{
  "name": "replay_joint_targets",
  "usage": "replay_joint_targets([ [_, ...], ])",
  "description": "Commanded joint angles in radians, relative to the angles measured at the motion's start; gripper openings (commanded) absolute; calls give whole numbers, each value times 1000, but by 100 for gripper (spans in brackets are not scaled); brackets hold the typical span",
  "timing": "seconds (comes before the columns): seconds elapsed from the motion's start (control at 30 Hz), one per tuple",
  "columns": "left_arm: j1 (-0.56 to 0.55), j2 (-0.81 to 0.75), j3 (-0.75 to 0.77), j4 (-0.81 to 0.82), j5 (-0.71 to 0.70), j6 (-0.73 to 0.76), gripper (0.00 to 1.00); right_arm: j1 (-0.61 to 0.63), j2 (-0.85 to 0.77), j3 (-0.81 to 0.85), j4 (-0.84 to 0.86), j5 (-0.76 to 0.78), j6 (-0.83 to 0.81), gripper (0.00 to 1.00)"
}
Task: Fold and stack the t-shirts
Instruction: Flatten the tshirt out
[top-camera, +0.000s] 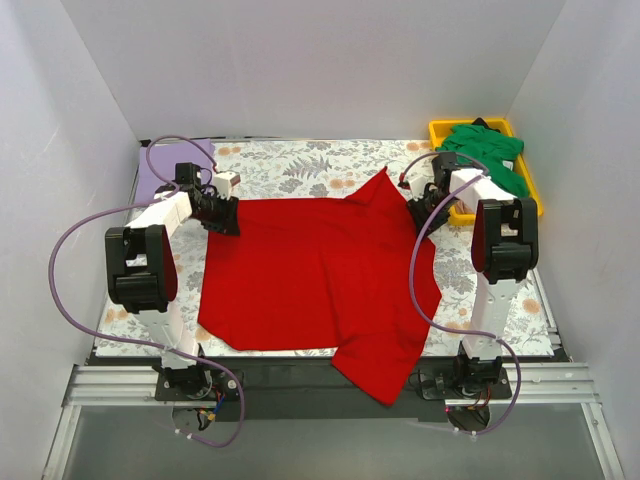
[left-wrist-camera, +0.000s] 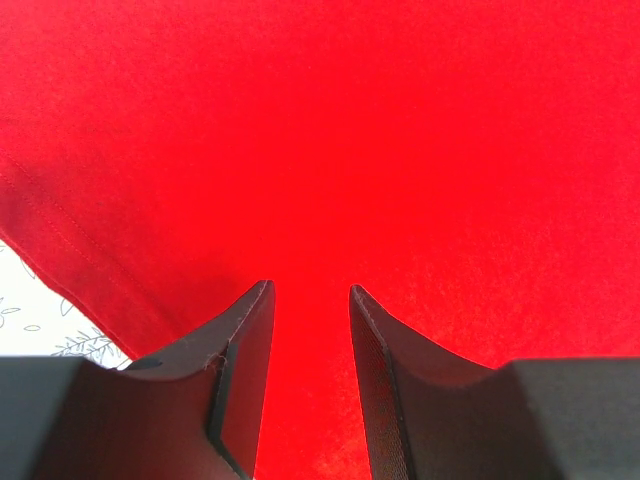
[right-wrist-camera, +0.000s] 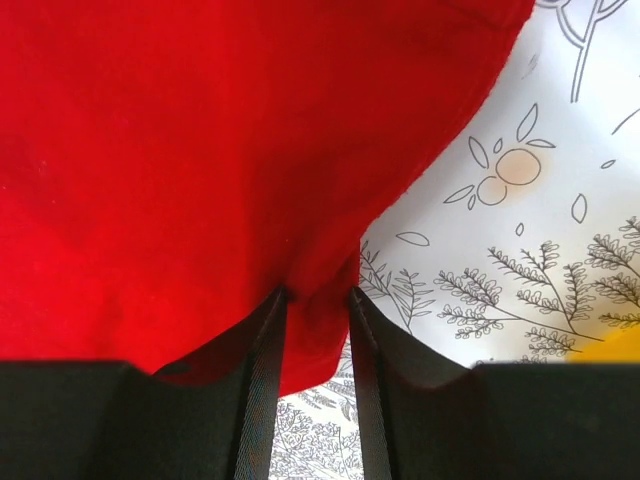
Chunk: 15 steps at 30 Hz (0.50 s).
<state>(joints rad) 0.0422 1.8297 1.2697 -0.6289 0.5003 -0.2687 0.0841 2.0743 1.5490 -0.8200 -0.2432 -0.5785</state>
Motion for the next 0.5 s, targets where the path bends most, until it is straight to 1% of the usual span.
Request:
replay_joint_targets([
  [0.0,4,16,-3,17,-25,8,35,-4,13,36,-33,-7,9,33],
  [0.03,2,16,-4,20,-32,8,35,-6,15,36,-33,-7,9,33],
  [0.07,2,20,-4,21,-40,3,35,-6,13,37,-34,-1,9,19],
  [0.17,5,34,-9,37,-95,-12,34,-9,-8,49,-53,4,19,2],
  [0.23,4,63,-7,32,-129,-21,30,-14,-35,59,-61,13,26,1],
  [0.27,5,77,-4,28,-161,-26,27,-14,-69,56,-59,31,37,1],
  [0.3,7,101,-4,23,-176,-30,20,-15,-86,54,-56,51,46,1],
  [0.37,13,121,-7,20,-201,-44,13,-18,-117,36,-48,80,61,1],
  [0.4,18,137,-7,18,-218,-49,8,-20,-118,25,-45,114,75,1],
  [0.47,21,148,-10,17,-233,-56,5,-23,-114,-15,-35,148,78,1],
])
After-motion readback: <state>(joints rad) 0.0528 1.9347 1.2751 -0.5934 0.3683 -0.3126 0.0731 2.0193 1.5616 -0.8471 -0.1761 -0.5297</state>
